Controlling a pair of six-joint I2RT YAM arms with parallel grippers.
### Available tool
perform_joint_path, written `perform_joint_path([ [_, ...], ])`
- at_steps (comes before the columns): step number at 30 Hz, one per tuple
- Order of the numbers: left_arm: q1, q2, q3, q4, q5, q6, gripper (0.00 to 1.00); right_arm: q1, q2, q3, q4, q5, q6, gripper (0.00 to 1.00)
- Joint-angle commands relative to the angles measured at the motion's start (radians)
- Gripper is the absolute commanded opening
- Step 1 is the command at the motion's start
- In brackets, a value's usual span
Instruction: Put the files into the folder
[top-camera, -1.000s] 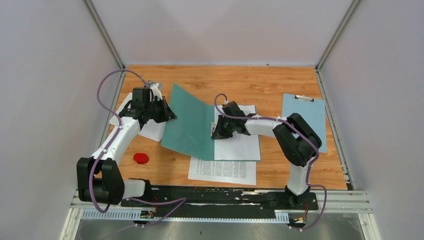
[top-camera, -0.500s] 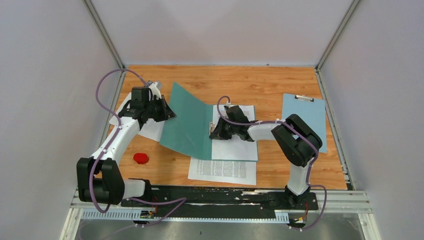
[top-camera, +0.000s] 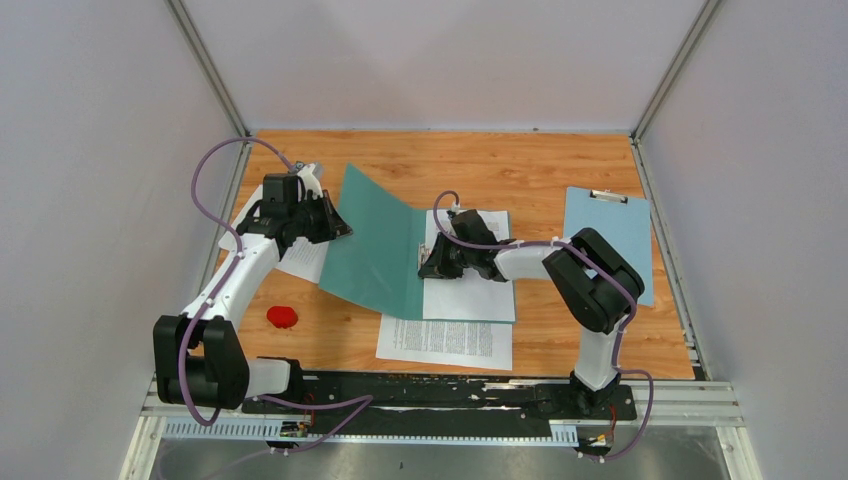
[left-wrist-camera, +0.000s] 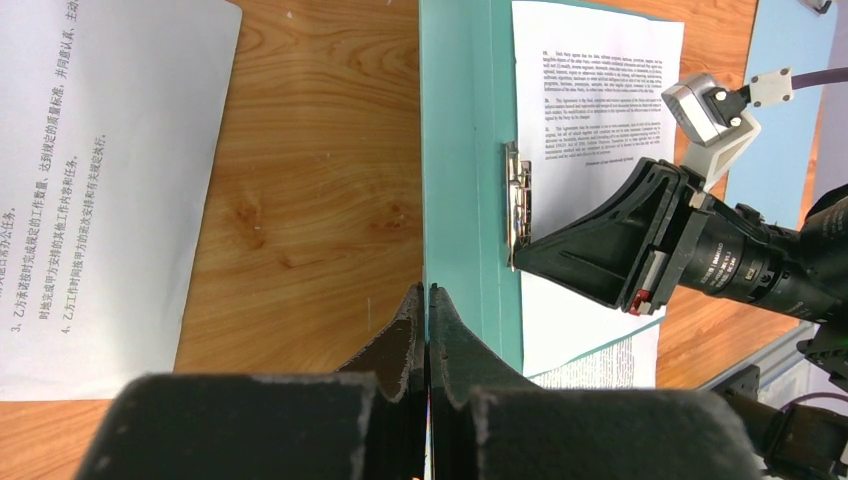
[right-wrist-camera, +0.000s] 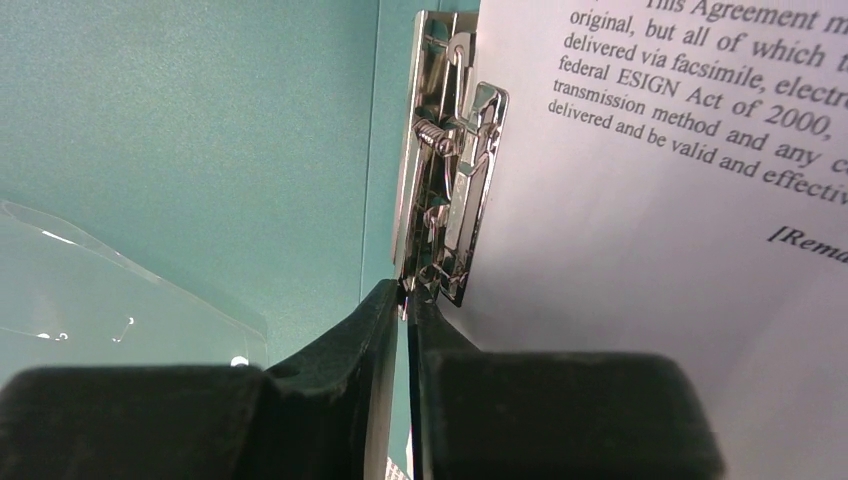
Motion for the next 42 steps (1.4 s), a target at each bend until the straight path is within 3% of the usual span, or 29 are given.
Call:
perform_joint_path([
  [1,-0.01,-0.005,-0.001,0.023,0.001,0.0,0.0,0.021,0.022,0.024,-0.059,0.004,-0.012,0.1],
  [11,-0.01,-0.007,0.006,0.017,-0.01,0.006,0.0,0.021,-0.041,0.067,-0.151,0.025,-0.05,0.23],
  [16,-0.01,-0.006,0.011,0.013,-0.012,0.009,0.0,0.013,-0.092,0.103,-0.219,0.006,-0.087,0.35],
  [22,-0.01,-0.009,0.022,0.016,-0.019,0.01,0.0,-0.02,-0.217,0.11,-0.297,0.003,-0.163,0.6],
  [25,-0.011,-0.005,0.024,0.014,-0.006,0.013,0.0,-0.066,-0.285,0.12,-0.398,0.077,-0.221,0.65],
  [29,-0.01,-0.016,0.02,0.013,0.0,0.018,0.0,-0.158,-0.347,0.159,-0.567,0.295,-0.346,0.79],
  [32,-0.01,-0.025,0.018,0.014,-0.004,0.018,0.0,-0.276,-0.341,0.174,-0.643,0.334,-0.4,0.79],
  [37,-0.01,-0.027,0.021,0.019,-0.003,0.015,0.0,-0.479,-0.314,0.119,-0.618,0.105,-0.48,0.74],
  [42,-0.01,-0.061,0.02,0.018,-0.053,0.015,0.0,-0.559,-0.283,0.112,-0.622,-0.023,-0.539,0.69],
])
